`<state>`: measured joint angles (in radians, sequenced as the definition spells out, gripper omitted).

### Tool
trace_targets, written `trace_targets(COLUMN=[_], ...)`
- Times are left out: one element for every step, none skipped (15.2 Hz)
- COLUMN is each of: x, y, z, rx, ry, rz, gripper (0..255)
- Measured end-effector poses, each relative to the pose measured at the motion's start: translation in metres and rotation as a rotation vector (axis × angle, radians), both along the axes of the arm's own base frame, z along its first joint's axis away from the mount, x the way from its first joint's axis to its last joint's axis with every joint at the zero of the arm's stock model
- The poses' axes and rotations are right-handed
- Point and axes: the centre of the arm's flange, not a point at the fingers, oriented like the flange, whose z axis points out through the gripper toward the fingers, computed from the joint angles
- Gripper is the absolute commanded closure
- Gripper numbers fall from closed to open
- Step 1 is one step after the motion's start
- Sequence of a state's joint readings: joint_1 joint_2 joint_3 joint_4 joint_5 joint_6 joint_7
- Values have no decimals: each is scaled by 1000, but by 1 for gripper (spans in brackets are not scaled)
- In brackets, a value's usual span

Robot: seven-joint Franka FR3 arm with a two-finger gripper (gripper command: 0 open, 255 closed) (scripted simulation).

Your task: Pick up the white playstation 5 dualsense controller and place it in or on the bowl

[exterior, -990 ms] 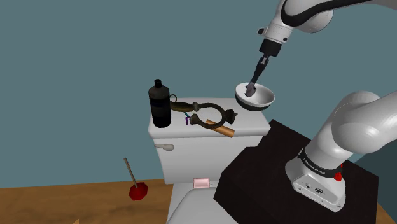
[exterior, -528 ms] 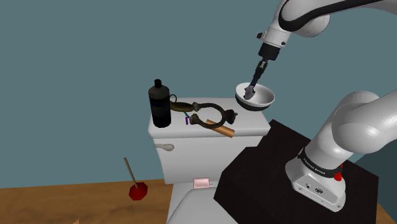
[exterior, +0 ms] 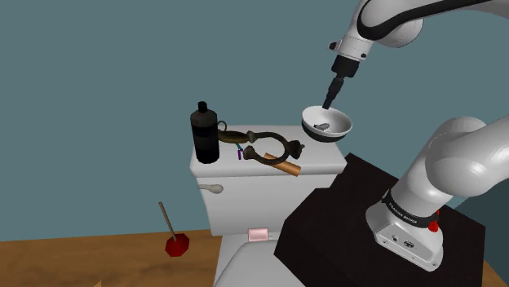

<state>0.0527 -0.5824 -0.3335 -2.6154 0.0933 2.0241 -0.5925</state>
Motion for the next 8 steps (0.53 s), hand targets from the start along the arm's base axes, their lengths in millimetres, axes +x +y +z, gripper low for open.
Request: trace_targets(x=[0,-1,-2,-4,-5,-6,-8,-8], y=[0,0,-1,-2,-4,-5,-7,-8], z=[2,4,8,12,16,15,17,18], rx=[3,7,16,26,36,40,38,40], ry=[16,43,82,122,155,165,159,161], rz=[-2,5,15,24,25,29,25,22], gripper=[0,0,0,0,0,0,0,0])
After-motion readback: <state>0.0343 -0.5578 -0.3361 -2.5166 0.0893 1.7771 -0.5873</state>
